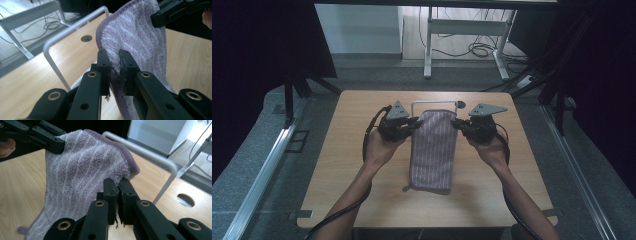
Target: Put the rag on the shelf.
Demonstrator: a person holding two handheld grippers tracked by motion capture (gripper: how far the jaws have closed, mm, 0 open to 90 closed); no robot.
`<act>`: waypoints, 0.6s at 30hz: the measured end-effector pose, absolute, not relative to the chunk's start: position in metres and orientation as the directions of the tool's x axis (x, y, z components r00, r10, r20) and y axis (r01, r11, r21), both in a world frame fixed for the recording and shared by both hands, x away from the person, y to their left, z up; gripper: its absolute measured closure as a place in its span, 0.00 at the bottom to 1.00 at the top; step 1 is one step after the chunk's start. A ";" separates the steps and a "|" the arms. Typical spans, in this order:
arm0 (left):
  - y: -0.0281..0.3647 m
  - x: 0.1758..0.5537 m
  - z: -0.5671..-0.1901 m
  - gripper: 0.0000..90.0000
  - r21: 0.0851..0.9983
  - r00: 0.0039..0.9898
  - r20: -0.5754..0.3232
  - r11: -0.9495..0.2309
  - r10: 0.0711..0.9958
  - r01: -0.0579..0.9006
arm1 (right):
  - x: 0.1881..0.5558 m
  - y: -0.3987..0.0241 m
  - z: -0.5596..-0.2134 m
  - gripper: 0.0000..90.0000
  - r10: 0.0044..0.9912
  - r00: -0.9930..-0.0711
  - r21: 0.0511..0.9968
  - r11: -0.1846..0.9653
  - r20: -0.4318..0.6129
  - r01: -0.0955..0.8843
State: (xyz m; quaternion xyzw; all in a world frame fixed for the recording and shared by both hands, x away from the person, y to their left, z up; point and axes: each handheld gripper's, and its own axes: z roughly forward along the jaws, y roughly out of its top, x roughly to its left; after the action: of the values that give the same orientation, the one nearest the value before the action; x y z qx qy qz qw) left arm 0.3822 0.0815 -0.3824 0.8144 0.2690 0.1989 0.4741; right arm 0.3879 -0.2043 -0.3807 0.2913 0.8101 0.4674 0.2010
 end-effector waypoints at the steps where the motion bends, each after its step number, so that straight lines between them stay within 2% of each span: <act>1: 0.081 0.383 -0.379 0.89 0.880 0.776 0.080 -0.410 0.625 0.240 | 0.388 -0.204 -0.377 0.94 0.661 -0.748 0.876 0.393 -0.058 0.279; 18: 0.075 0.409 -0.311 0.88 0.883 0.726 0.188 -0.437 0.661 0.169 | 0.411 -0.203 -0.305 0.94 0.698 -0.699 0.911 0.376 -0.157 0.171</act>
State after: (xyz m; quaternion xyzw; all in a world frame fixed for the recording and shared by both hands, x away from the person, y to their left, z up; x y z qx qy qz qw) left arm 0.4091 0.0750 -0.3113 0.8050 0.2580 0.2655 0.4636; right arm 0.4107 -0.2027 -0.3050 0.2771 0.7837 0.4851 0.2714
